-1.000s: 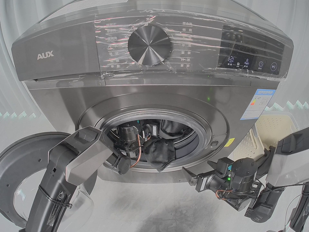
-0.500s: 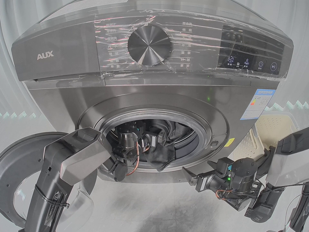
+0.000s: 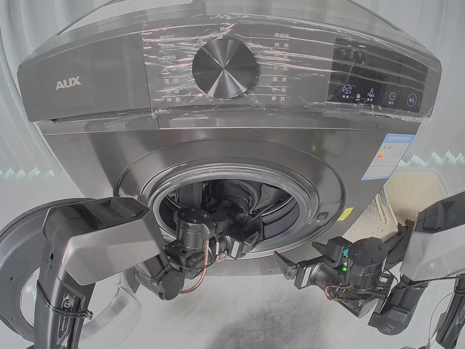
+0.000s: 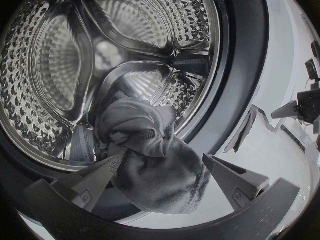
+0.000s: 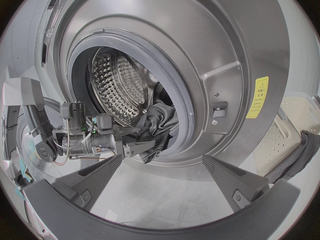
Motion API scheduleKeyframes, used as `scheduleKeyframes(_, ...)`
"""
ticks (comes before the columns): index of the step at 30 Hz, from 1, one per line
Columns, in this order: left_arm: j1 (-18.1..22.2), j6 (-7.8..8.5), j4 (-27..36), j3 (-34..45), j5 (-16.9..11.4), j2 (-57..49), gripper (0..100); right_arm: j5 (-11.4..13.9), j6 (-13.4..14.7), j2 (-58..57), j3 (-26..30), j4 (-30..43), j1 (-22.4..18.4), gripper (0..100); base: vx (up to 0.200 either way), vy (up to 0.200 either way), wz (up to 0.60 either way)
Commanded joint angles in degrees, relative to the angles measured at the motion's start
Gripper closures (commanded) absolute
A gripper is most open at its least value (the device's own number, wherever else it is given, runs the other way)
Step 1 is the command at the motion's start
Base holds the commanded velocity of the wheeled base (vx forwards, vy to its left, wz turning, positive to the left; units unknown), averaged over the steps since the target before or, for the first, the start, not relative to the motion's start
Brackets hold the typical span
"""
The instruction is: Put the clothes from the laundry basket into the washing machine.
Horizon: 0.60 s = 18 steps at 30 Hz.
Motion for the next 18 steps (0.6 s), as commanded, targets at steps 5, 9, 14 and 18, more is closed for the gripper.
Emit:
scheduleKeyframes(5,-0.13,-0.34,-0.68,-7.65,0.43,2.14,0,-0.01,-0.01,0.06,-0.09,-0.02,0.09,0,0.000,0.000,0.00)
scheduleKeyframes(9,1.36,-0.16,0.29,-13.28,0.61,6.10,0,-0.01,-0.01,0.06,-0.09,-0.02,0.09,0,0.000,0.000,0.00)
scheduleKeyframes(14,2.77,0.45,1.17,-16.18,1.66,9.35,100,-0.01,-0.01,0.06,-0.09,-0.02,0.01,0,0.000,0.000,0.00)
scheduleKeyframes(18,2.85,0.54,1.17,-16.97,1.66,9.97,100,-0.01,-0.01,0.06,-0.26,-0.02,0.01,0,0.000,0.000,0.00)
